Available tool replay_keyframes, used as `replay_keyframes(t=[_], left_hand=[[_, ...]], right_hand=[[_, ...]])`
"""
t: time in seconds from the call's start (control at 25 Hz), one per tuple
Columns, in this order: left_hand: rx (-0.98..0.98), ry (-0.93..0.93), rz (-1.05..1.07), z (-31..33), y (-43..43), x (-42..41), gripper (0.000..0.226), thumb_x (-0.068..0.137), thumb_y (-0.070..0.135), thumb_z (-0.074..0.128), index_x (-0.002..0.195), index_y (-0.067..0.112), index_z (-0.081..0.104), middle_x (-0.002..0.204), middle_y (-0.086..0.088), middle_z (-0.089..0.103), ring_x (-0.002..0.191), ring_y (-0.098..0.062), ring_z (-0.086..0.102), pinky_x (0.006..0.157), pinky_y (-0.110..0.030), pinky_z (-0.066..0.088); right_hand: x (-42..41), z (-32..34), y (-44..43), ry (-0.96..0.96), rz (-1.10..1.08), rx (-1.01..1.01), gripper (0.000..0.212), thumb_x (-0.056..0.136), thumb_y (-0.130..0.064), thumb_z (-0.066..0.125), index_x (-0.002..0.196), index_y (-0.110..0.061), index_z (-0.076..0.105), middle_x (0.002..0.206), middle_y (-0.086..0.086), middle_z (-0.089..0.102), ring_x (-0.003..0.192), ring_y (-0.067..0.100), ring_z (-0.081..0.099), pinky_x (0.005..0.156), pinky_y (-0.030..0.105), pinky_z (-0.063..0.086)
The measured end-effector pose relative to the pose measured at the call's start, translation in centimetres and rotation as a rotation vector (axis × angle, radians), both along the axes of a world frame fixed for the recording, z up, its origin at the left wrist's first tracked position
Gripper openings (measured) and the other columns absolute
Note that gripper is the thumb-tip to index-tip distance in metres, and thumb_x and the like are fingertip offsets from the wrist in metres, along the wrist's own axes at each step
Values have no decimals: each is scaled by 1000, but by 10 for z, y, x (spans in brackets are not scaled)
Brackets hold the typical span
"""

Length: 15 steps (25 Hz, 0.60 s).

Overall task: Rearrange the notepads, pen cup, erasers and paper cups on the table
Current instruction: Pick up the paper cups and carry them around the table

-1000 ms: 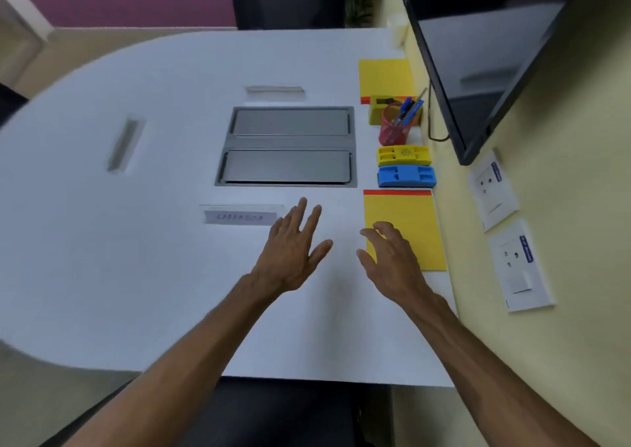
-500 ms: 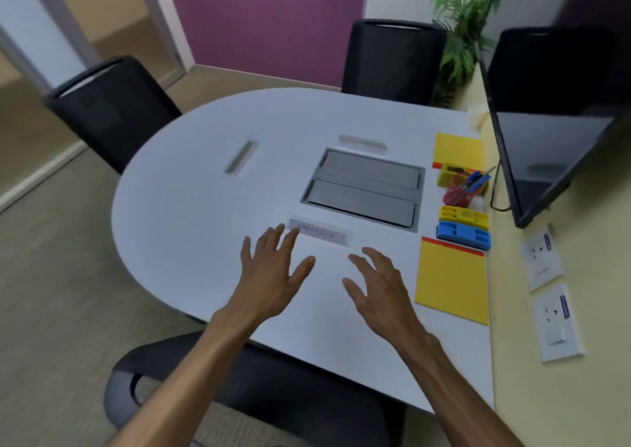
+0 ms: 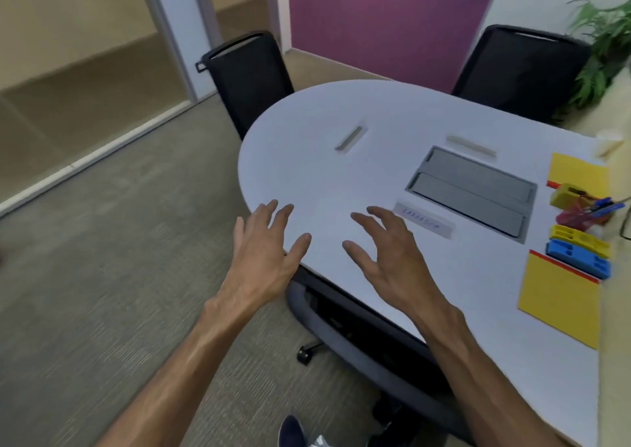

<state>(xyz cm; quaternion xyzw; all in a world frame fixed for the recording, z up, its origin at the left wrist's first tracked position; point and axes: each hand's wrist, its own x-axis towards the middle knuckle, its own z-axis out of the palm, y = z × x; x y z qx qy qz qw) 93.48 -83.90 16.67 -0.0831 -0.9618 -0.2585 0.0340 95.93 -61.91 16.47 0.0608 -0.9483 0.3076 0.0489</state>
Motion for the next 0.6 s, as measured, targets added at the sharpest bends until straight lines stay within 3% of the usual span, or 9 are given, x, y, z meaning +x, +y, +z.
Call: replay_keyframes(t=[0.12,0.6], left_hand=[[5,8,50,-2,-47,7,61,99,50,46,152,21,35,160,-5,29,150,-19,18,123,-52,6],[-20,-33,306,-10,-193,-32,64,98,51,44,154,22,30,163,-7,22,153,-22,10,123,-52,3]], right_hand=[[-12,4,-46,33,55,7,51,98,-49,51,144,-30,46,154,-4,34,141,12,27,115,37,27],[-113,3,-210,15,344,125,51,97,-47,51,143,-26,46,152,3,38,139,22,34,109,38,32]])
